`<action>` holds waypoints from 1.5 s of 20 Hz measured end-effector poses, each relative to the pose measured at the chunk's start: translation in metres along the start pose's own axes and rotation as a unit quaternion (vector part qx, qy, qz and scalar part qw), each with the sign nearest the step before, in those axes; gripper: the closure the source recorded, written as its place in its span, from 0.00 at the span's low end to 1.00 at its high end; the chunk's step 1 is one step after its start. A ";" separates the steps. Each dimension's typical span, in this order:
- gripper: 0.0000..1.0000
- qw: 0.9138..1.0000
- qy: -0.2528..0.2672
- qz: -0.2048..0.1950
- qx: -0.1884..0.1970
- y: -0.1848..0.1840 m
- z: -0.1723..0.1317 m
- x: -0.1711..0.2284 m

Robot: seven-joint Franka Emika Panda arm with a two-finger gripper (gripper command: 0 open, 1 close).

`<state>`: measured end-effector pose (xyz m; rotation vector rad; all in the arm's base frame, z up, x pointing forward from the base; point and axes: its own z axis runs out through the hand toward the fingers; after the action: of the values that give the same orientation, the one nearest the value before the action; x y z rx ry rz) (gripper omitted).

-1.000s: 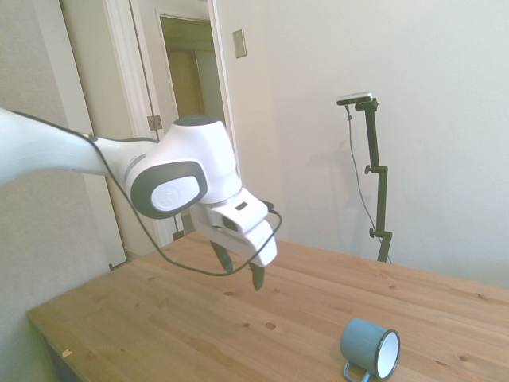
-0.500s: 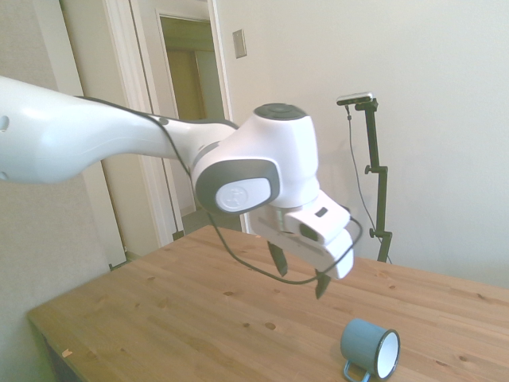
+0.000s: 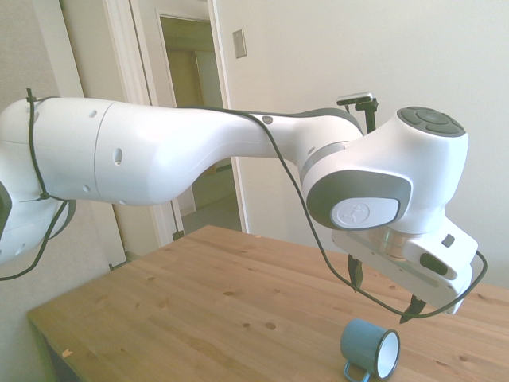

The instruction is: Flip the mug upright

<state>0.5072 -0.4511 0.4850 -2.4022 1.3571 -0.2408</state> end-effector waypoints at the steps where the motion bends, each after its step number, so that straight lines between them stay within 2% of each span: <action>1: 0.00 1.000 0.000 0.000 0.001 -0.001 -0.002 0.001; 8: 0.00 1.000 -0.015 0.016 0.003 0.029 -0.001 0.019; 12: 0.00 0.999 -0.027 0.018 0.005 0.034 0.024 0.034; 16: 0.00 0.998 -0.063 0.019 0.015 0.039 0.057 0.045; 24: 0.00 0.991 -0.126 0.012 0.044 0.030 0.086 0.045; 30: 0.00 0.985 -0.161 0.010 0.054 0.025 0.096 0.037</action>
<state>0.5379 -0.4722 0.3860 -2.2201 1.1863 0.0767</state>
